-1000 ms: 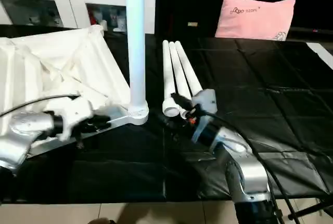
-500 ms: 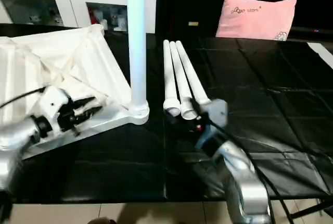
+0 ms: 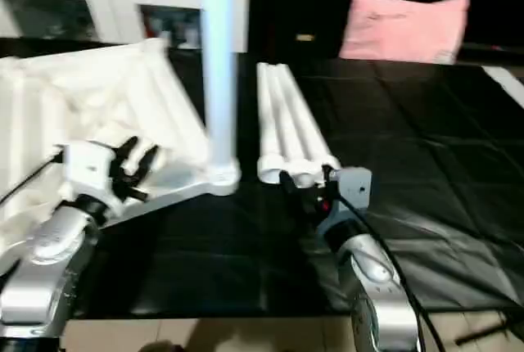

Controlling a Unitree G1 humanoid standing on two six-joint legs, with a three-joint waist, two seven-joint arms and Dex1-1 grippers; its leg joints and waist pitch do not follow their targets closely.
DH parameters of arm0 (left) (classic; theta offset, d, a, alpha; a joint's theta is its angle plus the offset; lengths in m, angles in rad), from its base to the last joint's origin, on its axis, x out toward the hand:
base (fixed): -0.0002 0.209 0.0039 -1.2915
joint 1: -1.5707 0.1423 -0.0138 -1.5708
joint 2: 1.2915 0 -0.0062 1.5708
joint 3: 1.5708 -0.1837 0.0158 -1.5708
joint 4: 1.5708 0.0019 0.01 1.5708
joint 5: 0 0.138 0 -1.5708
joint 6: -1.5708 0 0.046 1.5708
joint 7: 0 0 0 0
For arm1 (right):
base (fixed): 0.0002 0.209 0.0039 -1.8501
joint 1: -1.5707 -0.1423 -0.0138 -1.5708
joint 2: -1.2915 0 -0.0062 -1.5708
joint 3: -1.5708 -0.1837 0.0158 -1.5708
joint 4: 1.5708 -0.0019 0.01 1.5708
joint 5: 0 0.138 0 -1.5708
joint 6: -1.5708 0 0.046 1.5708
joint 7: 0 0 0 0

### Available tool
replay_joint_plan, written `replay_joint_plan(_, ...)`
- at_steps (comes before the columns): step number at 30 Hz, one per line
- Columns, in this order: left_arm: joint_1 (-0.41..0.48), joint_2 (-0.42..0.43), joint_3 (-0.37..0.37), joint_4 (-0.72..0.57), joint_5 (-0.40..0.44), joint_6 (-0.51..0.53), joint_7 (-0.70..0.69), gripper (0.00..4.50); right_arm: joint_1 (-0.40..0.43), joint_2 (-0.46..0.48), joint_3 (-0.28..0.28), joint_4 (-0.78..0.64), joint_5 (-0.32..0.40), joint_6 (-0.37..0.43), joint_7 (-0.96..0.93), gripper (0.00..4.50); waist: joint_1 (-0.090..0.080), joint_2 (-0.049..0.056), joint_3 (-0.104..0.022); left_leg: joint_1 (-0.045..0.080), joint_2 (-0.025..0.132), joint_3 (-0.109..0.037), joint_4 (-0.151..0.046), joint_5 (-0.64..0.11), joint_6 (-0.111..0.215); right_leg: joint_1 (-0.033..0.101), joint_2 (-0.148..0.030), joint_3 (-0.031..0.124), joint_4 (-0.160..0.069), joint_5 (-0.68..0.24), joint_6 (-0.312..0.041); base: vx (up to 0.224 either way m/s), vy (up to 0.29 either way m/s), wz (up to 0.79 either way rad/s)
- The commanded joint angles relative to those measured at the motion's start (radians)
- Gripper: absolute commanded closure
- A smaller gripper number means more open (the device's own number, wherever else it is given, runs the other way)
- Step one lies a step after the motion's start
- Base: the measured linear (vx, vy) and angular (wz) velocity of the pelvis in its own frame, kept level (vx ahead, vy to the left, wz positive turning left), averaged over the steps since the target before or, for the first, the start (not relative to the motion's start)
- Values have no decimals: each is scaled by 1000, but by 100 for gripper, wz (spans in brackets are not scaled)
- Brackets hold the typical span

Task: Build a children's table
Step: Rotate leg to tighten

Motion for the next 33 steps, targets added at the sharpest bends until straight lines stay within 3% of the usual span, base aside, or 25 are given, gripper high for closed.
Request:
replay_joint_plan(1,-3,8,0,-20,12,15,12,268,-4,3,3,-8,5,17,-8,0,4,14,-60,27,42,-6,-60,-83,197,37,-106,71,-97,-202,-206,0,139,8)
replay_joint_plan(5,-1,11,-2,-17,17,20,9,268,-10,5,1,-9,10,29,-20,0,-20,14,-60,46,22,13,-76,-62,322,19,-74,40,-80,-165,-181,-18,162,5)
replay_joint_plan(9,-5,14,-6,-22,17,33,13,268,-12,6,-2,-11,20,39,-23,0,-30,23,-52,35,24,-6,-86,-210,257,38,-130,60,-128,-321,-97,-44,167,0)
replay_joint_plan(11,-9,17,-9,-22,15,38,16,268,-13,5,-4,-14,23,43,-22,0,-59,39,-50,66,12,3,-131,-279,215,17,-48,3,-95,-311,-59,-58,169,1)
replay_joint_plan(12,-10,15,-9,-24,12,43,17,268,-13,4,-5,-16,23,43,-19,0,-87,46,-44,69,5,12,-166,-350,163,1,10,-47,-39,-260,-48,-64,168,4)
replay_joint_plan(13,-11,14,-8,-24,9,47,18,268,-13,3,-5,-16,23,43,-19,0,-103,42,-41,58,8,19,-194,-429,109,1,26,-78,26,-184,-27,-78,135,4)
replay_joint_plan(15,-12,15,-9,-27,24,50,31,268,-15,-2,-3,-18,23,45,-16,0,-102,20,-39,50,39,3,-201,-528,30,20,-42,-58,-2,-127,-34,-82,76,0)
replay_joint_plan(16,-13,15,-10,-28,32,47,36,268,-16,-5,-3,-19,24,46,-17,0,-79,8,-30,57,20,14,-130,-635,-64,-15,-142,14,-96,-351,-101,-76,44,13)
replay_joint_plan(17,-12,13,-9,-31,35,51,43,268,-16,-7,-3,-21,25,48,-17,0,-70,-2,-35,73,33,-31,-39,-618,-56,-11,-227,67,-146,-473,-132,-77,99,-3)
replay_joint_plan(18,-12,9,-6,-32,35,56,49,268,-17,-10,-3,-23,26,50,-16,0,-73,12,-20,67,57,-129,32,-415,-34,18,-282,65,-170,-622,-143,-77,99,-3)
replay_joint_plan(19,-13,2,-1,-33,31,63,57,268,-19,-13,-4,-25,28,53,-14,0,-116,62,-10,55,88,-174,-93,-700,-185,40,-95,-48,-89,-553,-66,-59,148,-36)
replay_joint_plan(20,-13,-8,7,-35,24,71,68,268,-23,-16,-8,-27,31,58,-14,0,-127,81,-6,15,116,-196,-201,-929,-297,51,-20,-64,39,-349,-25,-99,105,-21)
replay_joint_plan(21,-13,-19,16,-37,16,79,86,268,-30,-24,-13,-30,32,65,-11,0,-110,77,-8,-36,85,-161,-243,-1061,-368,89,38,-116,131,-97,-23,-99,105,-21)
replay_joint_plan(22,-13,-18,13,-39,21,82,91,268,-34,-29,-14,-30,28,62,-9,0,-64,98,-13,-20,57,-97,-252,-978,-459,58,79,-148,164,-75,-55,-119,-2,18)
replay_joint_plan(23,-12,-18,12,-40,21,84,92,268,-36,-31,-14,-29,26,61,-7,0,-75,104,-21,-25,47,-84,-262,-926,-488,78,83,-153,162,-98,-63,-38,-38,20)
replay_joint_plan(24,-12,-19,9,-42,23,89,96,268,-44,-43,-12,-27,19,58,1,0,-56,88,-55,-16,19,-80,-260,-837,-461,114,73,-139,96,-194,-77,-79,-85,20)
replay_joint_plan(25,-10,-27,13,-46,18,88,102,268,-50,-57,-6,-24,6,52,7,0,-65,18,-98,33,28,-89,-207,-622,-427,98,-24,-76,17,-266,-169,-62,-121,6)
replay_joint_plan(26,-9,-34,16,-49,14,87,107,268,-53,-66,-2,-22,-2,48,12,0,-77,-27,-114,71,-9,-107,-32,-401,-404,47,-157,-35,-41,-395,-216,-62,-121,6)
replay_joint_plan(27,-7,-36,11,-53,20,92,112,268,-62,-82,7,-16,-29,31,10,0,-62,-13,-92,-49,-48,-120,113,-89,-104,167,-218,34,-127,-270,-383,34,-169,-1)
replay_joint_plan(28,-5,-37,6,-57,26,98,116,268,-71,-95,12,-11,-48,17,10,0,-26,-19,-24,-110,-85,-90,118,2,-57,176,-121,-57,-121,-40,-274,40,-137,-18)
replay_joint_plan(29,-3,-40,3,-61,30,102,120,268,-81,-103,11,-8,-44,13,24,0,-4,10,-18,-83,-44,-108,72,-31,-42,161,-135,-18,-120,15,-236,40,-137,-18)
replay_joint_plan(30,-2,-41,2,-62,32,103,122,268,-86,-106,10,-7,-41,13,31,0,-17,9,-17,-42,-8,-117,54,-64,-28,139,-145,-23,-112,3,-213,-65,-37,-12)
replay_joint_plan(31,-2,-44,2,-64,32,104,125,268,-92,-107,6,-6,-34,6,38,0,-19,38,-62,-8,61,-133,-13,-7,-6,178,-98,-56,-66,9,-168,-91,0,5)
replay_joint_plan(32,-2,-47,3,-65,32,106,130,268,-98,-111,3,-4,-35,5,33,0,-64,45,-74,65,193,-219,-87,9,136,99,-64,-46,43,35,-105,-91,0,5)
replay_joint_plan(33,-1,-50,3,-67,32,109,136,268,-104,-113,0,1,-40,0,20,0,-78,49,-64,79,169,-220,-83,85,256,61,-80,-13,54,-6,-86,-80,-19,-5)
